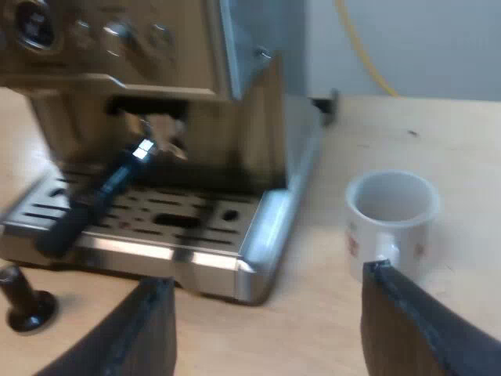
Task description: Pour the beans into the coffee machine
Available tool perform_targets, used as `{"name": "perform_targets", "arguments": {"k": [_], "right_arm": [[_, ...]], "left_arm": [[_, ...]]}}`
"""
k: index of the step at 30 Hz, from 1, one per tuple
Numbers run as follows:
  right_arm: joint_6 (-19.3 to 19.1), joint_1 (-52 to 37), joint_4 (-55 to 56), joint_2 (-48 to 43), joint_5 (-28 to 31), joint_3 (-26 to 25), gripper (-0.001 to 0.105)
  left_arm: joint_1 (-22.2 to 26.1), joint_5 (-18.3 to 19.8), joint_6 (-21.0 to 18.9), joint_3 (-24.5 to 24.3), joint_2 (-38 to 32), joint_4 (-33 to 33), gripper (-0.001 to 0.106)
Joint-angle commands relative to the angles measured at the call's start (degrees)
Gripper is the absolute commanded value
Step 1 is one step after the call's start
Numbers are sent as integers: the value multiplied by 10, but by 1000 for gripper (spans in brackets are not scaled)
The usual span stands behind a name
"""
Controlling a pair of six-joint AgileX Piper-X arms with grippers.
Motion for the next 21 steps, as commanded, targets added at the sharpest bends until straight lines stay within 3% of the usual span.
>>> {"name": "perform_targets", "arguments": {"k": [1,6,11,16,21], "right_arm": [[-2,-2,29,-30,49,-7,54],[2,-2,52,-67,74,6,54],[38,-2,90,-76,74,15,54],[29,-2,102,-76,112,32,54],[8,-2,68,-76,113,59,54]], "left_arm": [[1,-1,-1,-4,-23,28,69],[1,-2,-1,-4,-23,37,69],[1,-2,-1,-4,-23,53,69],[1,-4,-1,-4,-23,53,69],[1,-5,-1,-3,-23,53,69]]}}
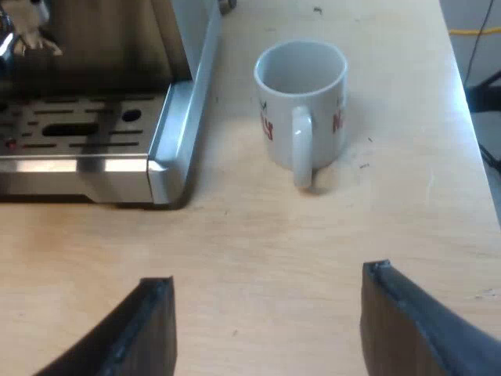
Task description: Pour the beans into the coffee machine
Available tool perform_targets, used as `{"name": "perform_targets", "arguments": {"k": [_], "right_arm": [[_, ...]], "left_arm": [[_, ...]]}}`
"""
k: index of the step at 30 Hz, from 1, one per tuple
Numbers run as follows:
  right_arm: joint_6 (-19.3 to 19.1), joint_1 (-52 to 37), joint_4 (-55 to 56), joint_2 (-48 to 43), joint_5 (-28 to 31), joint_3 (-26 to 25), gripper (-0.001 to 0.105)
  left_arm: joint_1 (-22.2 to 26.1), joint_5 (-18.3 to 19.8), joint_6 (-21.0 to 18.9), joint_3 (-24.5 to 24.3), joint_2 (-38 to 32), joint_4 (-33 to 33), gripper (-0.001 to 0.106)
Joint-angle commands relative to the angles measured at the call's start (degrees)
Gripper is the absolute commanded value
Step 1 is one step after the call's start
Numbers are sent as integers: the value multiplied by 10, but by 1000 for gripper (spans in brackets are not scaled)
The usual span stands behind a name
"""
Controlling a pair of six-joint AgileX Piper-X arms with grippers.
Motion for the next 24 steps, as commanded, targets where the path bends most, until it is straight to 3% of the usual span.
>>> {"name": "perform_targets", "arguments": {"k": [1,7,17,24], "right_arm": [[-11,-2,-28,-28,-2,8,54],[-2,-2,-87,-27,-41,53,54],[8,-2,-109,-27,-43,126,54],[17,-2,-109,-26,-43,152,54]], "left_arm": [[1,-5,-1,-2,-23,-2,69],[1,-17,-1,20,-23,-16,69],[1,-17,-1,106,-23,-83,69],[1,-17,-2,142,-22,-88,69]]}}
